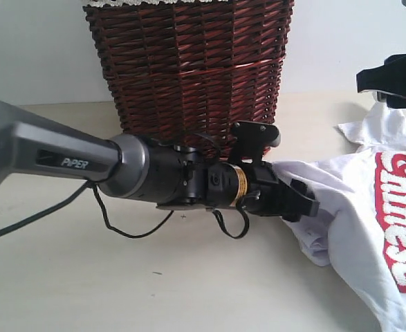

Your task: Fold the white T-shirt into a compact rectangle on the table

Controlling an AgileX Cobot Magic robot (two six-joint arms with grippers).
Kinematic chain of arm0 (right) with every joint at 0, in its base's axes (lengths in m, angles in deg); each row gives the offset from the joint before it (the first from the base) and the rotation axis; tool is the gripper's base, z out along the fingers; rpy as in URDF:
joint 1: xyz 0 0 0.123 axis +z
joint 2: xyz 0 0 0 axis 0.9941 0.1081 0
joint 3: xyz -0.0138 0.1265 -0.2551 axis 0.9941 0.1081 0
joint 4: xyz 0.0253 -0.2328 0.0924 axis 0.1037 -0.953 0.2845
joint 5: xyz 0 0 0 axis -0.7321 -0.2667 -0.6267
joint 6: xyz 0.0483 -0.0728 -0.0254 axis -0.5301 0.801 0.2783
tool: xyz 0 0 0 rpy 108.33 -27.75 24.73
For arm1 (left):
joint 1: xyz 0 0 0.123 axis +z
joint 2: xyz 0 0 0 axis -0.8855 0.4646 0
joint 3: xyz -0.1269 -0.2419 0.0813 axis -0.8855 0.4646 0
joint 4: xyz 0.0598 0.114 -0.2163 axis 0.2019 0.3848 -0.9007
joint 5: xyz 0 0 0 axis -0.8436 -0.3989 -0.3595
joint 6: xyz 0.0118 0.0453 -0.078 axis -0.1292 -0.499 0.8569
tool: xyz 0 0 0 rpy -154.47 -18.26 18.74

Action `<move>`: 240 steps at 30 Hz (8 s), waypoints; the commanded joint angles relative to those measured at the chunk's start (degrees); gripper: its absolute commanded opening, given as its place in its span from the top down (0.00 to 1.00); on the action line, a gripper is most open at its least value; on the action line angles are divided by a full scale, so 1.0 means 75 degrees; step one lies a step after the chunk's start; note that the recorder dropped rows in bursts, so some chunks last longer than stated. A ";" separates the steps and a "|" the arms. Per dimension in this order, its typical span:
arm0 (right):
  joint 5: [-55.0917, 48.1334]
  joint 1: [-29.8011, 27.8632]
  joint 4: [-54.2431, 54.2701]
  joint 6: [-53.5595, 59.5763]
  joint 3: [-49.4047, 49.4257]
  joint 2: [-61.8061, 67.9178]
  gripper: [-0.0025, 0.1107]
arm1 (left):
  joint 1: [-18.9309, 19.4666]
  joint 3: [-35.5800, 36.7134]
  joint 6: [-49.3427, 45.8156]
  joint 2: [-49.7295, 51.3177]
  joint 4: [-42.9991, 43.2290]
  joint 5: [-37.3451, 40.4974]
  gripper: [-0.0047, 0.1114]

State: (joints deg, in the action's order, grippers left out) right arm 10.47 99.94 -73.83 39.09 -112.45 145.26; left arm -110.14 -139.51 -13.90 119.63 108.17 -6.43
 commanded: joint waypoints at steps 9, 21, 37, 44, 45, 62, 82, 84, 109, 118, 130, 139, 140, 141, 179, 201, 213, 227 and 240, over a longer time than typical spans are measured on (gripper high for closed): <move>0.0052 0.0019 0.0053 0.0372 -0.0055 -0.0119 0.47 | -0.0325 0.0181 0.1238 -0.0277 0.0186 0.1012 0.25; 0.0039 0.0019 0.0506 0.0576 -0.0055 -0.0205 0.47 | -0.1044 0.0229 0.1957 0.0115 0.0035 -0.0168 0.67; 0.0035 0.0019 0.0813 0.0878 -0.0055 -0.0439 0.48 | -0.0769 0.0211 0.0941 -0.1099 0.0982 -0.0694 0.96; 0.0020 0.0019 0.0813 0.0878 -0.0055 -0.0439 0.48 | -0.0706 0.0211 0.0750 -0.2236 0.2756 -0.1490 0.96; 0.0020 0.0019 0.0813 0.0878 -0.0055 -0.0439 0.48 | -0.0706 0.0211 0.0750 -0.2347 0.3051 -0.1615 0.96; -0.0438 0.0019 0.0813 0.0878 -0.0055 -0.0439 0.48 | 0.1067 -0.0251 0.2434 -0.3772 0.5681 -0.4476 0.96; -0.0433 0.0019 0.0861 0.1703 -0.0055 -0.0439 0.48 | 0.1956 0.1858 0.2781 -0.3868 0.6347 -0.7383 0.96; -0.0433 0.0019 0.1045 0.2244 -0.0055 -0.0439 0.48 | 0.1956 0.1911 0.2781 -0.3868 0.6347 -0.7383 0.96; -0.0487 0.0019 0.1081 0.3616 0.0048 -0.5388 0.98 | 0.3565 0.1716 0.2781 -0.4664 0.6347 -0.5031 0.96; -0.1231 0.0019 0.1279 0.2372 0.2543 -0.8363 0.98 | 0.3565 0.1716 0.2781 -0.4664 0.6347 -0.5116 0.96; -0.0468 0.0019 0.2180 -0.0953 0.4386 -0.9206 0.98 | 0.3565 0.1716 0.2750 -0.4664 0.6347 -0.5087 0.96; -0.0408 0.0033 0.2546 -0.1342 0.4630 -0.9340 0.98 | 0.3565 0.1716 0.2560 -0.4664 0.6347 -0.5087 0.96; -0.0360 0.0033 0.2565 -0.1342 0.4746 -0.9426 0.98 | 0.3565 0.1716 0.2560 -0.4664 0.6347 -0.5087 0.96; -0.0300 0.0033 0.2610 -0.1342 0.4878 -0.9543 0.98 | 0.3565 0.1716 0.2560 -0.4664 0.6347 -0.5087 0.96; 0.1932 0.0019 0.6148 -0.1651 0.7027 -0.9864 0.98 | 0.3565 0.1716 0.2530 -0.4671 0.6347 -0.5080 0.96; 0.1932 0.0004 0.6148 -0.1651 0.7027 -0.9864 0.98 | 0.3847 0.1735 0.4329 -0.5430 0.6347 -0.6294 0.96; 0.1932 0.0004 0.6148 -0.1651 0.7027 -0.9864 0.98 | 0.3895 0.2718 0.3388 -0.5389 0.6347 -0.6100 0.67; 0.1932 0.0004 0.6148 -0.1651 0.7027 -0.9864 0.98 | 0.4084 0.3983 0.2316 -0.5729 0.6347 -0.6369 0.54; 0.1932 0.0004 0.6148 -0.1651 0.7027 -0.9864 0.98 | 0.4084 0.5656 -0.1224 -0.4166 0.5786 -0.1595 0.37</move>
State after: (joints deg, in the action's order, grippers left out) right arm 24.32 99.94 -27.71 26.48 -60.04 71.62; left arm -79.61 -96.60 -22.85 84.67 154.12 -18.82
